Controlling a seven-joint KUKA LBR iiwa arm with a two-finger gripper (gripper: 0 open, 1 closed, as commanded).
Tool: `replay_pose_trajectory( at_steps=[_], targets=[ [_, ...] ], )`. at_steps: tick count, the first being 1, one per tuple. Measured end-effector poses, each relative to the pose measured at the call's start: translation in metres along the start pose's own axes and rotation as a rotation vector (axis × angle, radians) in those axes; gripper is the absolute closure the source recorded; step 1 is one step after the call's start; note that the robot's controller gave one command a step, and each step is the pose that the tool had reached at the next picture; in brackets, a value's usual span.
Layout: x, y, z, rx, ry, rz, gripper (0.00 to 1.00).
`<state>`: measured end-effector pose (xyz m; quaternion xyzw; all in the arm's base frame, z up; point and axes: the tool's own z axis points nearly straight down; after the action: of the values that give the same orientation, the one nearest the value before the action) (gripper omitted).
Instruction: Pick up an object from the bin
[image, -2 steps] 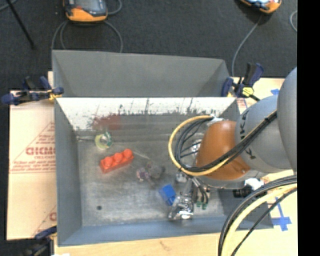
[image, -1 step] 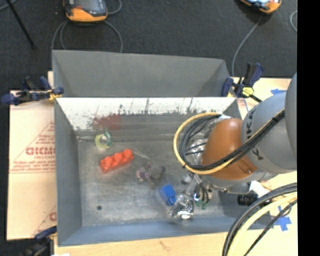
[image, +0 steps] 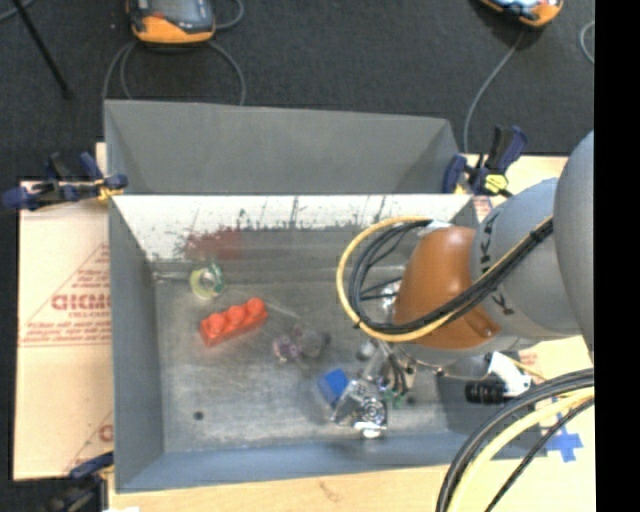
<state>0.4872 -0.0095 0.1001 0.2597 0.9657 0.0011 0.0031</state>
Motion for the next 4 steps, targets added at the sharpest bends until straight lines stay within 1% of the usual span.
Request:
replay_pose_trajectory(
  at_steps=[1,2,3,4],
  targets=[
    [0.0038,-0.0026,0.0267,-0.003,-0.001,0.219,0.0],
    [0.0107,0.0004,0.0258,-0.005,-0.012,0.258,0.0],
    [0.0099,0.0009,0.024,-0.006,-0.013,0.257,1.0],
    [0.0081,0.0013,0.0206,0.0,0.0,0.251,1.0]
  ],
)
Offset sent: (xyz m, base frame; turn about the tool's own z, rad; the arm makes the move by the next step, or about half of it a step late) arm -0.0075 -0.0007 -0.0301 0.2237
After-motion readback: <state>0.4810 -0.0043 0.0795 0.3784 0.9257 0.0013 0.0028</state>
